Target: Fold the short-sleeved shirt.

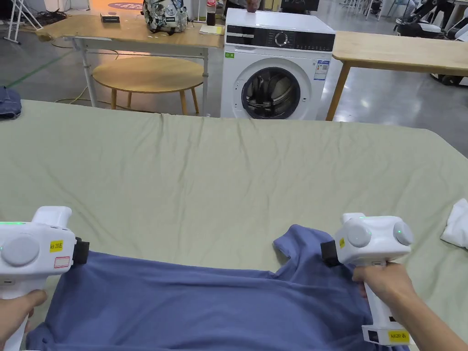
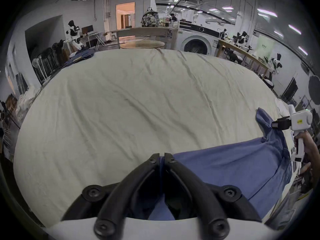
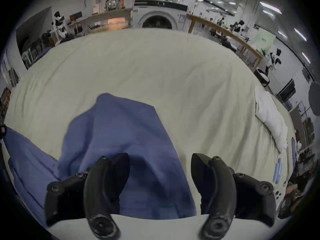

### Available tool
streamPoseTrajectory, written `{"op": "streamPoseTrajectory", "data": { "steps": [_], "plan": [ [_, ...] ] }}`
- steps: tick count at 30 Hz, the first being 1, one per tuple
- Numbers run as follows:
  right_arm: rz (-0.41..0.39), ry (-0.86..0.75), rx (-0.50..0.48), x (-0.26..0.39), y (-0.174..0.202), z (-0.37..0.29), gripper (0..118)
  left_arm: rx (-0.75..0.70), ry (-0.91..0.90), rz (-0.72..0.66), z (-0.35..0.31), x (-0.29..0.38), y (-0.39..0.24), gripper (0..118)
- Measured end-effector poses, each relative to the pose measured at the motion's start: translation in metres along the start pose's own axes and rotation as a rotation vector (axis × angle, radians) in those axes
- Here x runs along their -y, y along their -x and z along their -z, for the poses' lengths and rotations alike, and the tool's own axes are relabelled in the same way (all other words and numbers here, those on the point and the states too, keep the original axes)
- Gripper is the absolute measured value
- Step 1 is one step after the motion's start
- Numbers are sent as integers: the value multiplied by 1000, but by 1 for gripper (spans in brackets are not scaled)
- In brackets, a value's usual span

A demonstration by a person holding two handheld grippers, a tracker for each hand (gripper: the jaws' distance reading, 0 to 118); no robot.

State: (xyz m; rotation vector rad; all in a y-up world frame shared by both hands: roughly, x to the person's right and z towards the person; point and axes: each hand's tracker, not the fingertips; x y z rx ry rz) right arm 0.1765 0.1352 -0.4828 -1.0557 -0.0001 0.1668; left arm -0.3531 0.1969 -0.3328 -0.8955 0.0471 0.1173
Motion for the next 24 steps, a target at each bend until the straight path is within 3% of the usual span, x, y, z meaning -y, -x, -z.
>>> {"op": "streamPoseTrajectory", "data": {
  "steps": [3, 5, 7, 9, 11, 18, 24],
  "plan": [
    [12, 44, 11, 1, -7, 15, 76, -4, 5, -6, 2, 1, 2, 0],
    [18, 45, -39, 4, -8, 14, 76, -9, 9, -8, 1, 3, 3, 0],
    [25, 43, -55, 4, -11, 11, 68, -12, 12, -9, 2, 4, 4, 0],
    [28, 25, -62, 7, -6, 1, 48, -14, 16, -10, 1, 5, 5, 0],
    [8, -3, -38, 9, -4, -5, 0, -16, 17, -14, 2, 5, 6, 0],
    [82, -79, -107, 20, -14, -37, 0, -4, 9, -37, -3, 9, 8, 0],
    [64, -158, -105, 44, -14, -86, 0, 8, -16, -42, -22, 17, 10, 0]
  ]
}}
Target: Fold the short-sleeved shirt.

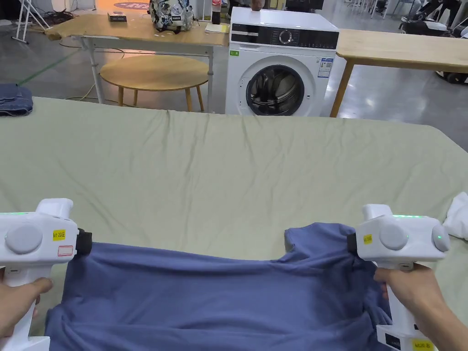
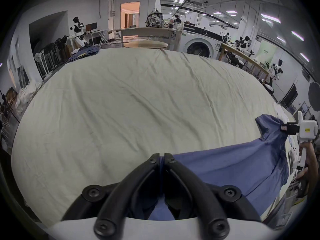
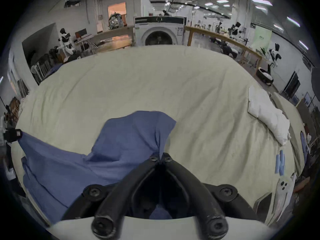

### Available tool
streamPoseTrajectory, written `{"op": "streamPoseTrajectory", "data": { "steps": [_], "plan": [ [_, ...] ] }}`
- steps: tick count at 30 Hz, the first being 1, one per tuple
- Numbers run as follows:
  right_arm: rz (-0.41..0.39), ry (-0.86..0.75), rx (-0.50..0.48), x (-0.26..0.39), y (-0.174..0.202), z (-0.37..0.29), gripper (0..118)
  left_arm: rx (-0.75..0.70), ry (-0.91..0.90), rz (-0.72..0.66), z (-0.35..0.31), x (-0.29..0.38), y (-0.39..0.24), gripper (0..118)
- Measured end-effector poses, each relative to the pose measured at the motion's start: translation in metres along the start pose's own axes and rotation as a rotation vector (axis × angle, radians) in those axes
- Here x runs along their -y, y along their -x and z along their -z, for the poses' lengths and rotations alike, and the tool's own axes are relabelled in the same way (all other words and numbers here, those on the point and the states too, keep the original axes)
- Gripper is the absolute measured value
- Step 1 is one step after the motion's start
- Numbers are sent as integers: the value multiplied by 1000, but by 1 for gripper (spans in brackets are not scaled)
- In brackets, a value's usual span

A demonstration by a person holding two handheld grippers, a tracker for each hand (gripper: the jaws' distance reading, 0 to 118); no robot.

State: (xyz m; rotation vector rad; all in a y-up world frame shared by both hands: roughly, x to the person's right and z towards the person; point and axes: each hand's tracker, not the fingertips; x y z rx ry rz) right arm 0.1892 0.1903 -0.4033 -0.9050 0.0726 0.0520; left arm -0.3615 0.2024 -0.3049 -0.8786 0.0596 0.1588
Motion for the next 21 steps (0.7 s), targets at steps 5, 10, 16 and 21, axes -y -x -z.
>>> {"op": "streamPoseTrajectory", "data": {
  "steps": [5, 10, 16, 21],
  "plan": [
    [-22, -59, 22, 18, 0, -51, 0, 11, -37, 6, -31, 9, 4, 0],
    [-20, -89, 32, 38, -10, -86, 0, 26, -73, 17, -61, 22, 9, 0],
    [-53, -81, 35, 71, -18, -117, 0, 30, -63, 36, -84, 51, 15, 0],
    [-118, -35, 54, 101, -18, -136, 0, 33, -18, 44, -100, 86, 19, 0]
  ]
}}
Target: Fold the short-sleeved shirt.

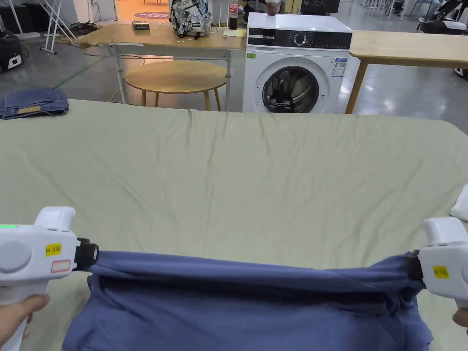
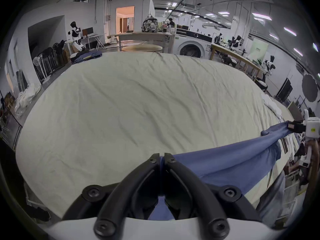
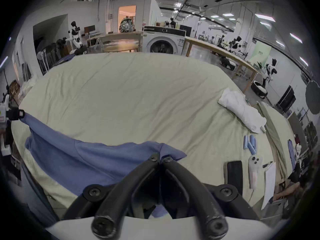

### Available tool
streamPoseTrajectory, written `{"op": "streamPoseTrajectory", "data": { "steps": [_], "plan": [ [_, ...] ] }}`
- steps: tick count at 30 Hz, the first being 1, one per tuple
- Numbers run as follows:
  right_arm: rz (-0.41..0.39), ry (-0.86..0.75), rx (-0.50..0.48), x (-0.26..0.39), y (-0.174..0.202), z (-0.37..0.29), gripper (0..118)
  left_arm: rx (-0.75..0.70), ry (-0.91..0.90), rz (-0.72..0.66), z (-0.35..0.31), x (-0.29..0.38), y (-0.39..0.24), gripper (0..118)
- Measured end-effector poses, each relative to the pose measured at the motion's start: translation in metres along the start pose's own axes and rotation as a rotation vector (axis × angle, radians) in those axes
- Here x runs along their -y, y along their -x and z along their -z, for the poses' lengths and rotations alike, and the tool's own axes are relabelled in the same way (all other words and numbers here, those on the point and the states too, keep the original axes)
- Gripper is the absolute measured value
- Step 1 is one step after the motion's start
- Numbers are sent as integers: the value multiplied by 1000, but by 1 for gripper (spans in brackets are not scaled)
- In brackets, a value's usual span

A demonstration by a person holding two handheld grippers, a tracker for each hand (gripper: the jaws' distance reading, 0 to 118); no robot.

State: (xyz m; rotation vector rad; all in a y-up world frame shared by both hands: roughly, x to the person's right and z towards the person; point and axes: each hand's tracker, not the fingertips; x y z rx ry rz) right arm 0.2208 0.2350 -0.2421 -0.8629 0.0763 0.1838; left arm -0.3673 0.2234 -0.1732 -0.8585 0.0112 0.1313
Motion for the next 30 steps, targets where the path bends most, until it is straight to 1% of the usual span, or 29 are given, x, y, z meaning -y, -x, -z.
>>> {"op": "streamPoseTrajectory", "data": {
  "steps": [3, 5, 8, 14, 19, 22, 24, 26, 27, 28, 29, 30],
  "plan": [
    [-10, 29, 0, 18, 2, -8, 0, 8, 25, -32, -8, 21, 3, 0],
    [-33, 57, 8, 30, 4, -8, 0, 11, 47, -34, -9, 34, 4, 0],
    [-37, 94, 3, 44, 3, -4, 0, 3, 85, -31, -7, 48, 4, 0],
    [-56, 221, -5, 74, 6, 2, 0, 7, 200, -22, 7, 69, 7, 0],
    [-25, 324, -11, 96, 6, 39, 0, -17, 338, 16, 39, 82, 4, 0],
    [-4, 333, -13, 104, 6, 50, 0, -13, 329, -14, 44, 82, 7, 0],
    [16, 327, -11, 103, 8, 46, 0, -6, 331, -29, 42, 81, 10, 0],
    [18, 326, -8, 102, 9, 45, 0, 1, 324, -42, 41, 80, 12, 0],
    [9, 326, -4, 101, 12, 40, 2, 6, 318, -57, 40, 80, 13, 0],
    [4, 321, 2, 99, 13, 36, 8, 6, 305, -71, 36, 79, 12, 2],
    [1, 312, 19, 98, 14, 32, 20, 5, 285, -81, 33, 78, 11, 7],
    [-9, 296, 61, 95, 16, 26, 41, 4, 258, -93, 29, 76, 10, 17]
  ]
}}
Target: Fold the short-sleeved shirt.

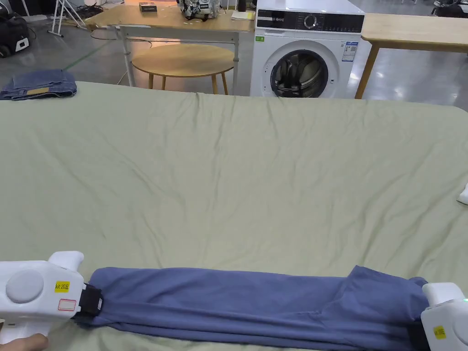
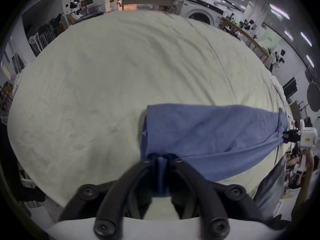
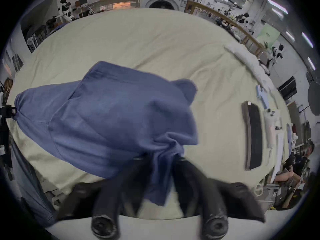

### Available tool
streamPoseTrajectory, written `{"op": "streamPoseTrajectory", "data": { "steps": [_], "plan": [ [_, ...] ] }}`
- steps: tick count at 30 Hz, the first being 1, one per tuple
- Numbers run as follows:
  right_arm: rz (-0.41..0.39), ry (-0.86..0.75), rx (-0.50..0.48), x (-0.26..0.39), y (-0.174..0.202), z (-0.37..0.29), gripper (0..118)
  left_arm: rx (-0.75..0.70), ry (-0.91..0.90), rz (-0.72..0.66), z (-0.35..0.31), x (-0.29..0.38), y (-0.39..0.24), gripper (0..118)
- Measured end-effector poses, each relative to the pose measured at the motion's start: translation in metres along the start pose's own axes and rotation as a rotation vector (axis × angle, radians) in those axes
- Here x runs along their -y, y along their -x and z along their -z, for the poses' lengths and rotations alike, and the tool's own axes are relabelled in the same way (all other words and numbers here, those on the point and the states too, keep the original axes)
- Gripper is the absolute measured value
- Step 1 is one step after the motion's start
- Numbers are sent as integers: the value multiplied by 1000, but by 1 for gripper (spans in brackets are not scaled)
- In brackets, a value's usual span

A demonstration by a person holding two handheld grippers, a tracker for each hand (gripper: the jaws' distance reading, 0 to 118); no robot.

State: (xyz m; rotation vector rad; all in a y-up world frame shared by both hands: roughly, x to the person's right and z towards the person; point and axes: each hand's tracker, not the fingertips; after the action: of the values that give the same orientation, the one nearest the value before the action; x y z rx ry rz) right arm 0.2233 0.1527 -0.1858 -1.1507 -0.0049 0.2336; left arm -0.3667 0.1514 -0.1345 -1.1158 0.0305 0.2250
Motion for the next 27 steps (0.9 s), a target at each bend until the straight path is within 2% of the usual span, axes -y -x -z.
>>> {"op": "streamPoseTrajectory", "data": {
  "steps": [1, 2, 4, 8, 9, 10, 11, 13, 15, 16, 18, 19, 20, 22, 27],
  "plan": [
    [-2, -21, 36, -3, -3, -3, 75, -2, -29, -9, -5, -1, -3, 32],
    [0, -45, 44, -4, -3, -8, 90, -2, -64, -2, -9, -3, -7, 41],
    [27, -136, 28, -8, -2, -26, 92, 7, -146, 16, -19, -10, -17, 49],
    [82, -301, 32, -24, 3, -38, 92, 40, -289, 50, -30, -25, -37, 50],
    [94, -357, 34, -32, 14, -43, 90, 33, -333, 60, -32, -28, -44, 50],
    [114, -418, 30, -36, 22, -47, 82, 27, -383, 78, -34, -32, -53, 50],
    [128, -466, 17, -38, 27, -50, 78, 19, -415, 94, -36, -34, -59, 50],
    [163, -602, -35, -44, 41, -57, 70, -5, -524, 128, -41, -38, -76, 50],
    [186, -673, -40, -50, 54, -61, 52, -25, -597, 143, -45, -41, -89, 50],
    [198, -717, -60, -53, 60, -63, 39, -33, -646, 143, -49, -42, -96, 49],
    [221, -781, -72, -58, 70, -64, 16, -42, -736, 147, -51, -45, -102, 33],
    [226, -814, -77, -61, 76, -67, 9, -74, -775, 153, -53, -47, -106, 16],
    [231, -834, -86, -63, 79, -68, 9, -110, -791, 155, -55, -47, -110, 9],
    [248, -887, -81, -65, 88, -78, 0, -127, -847, 154, -64, -47, -120, 0],
    [273, -966, -72, -69, 99, -85, 0, -139, -874, 147, -69, -49, -121, 0]
  ]
}}
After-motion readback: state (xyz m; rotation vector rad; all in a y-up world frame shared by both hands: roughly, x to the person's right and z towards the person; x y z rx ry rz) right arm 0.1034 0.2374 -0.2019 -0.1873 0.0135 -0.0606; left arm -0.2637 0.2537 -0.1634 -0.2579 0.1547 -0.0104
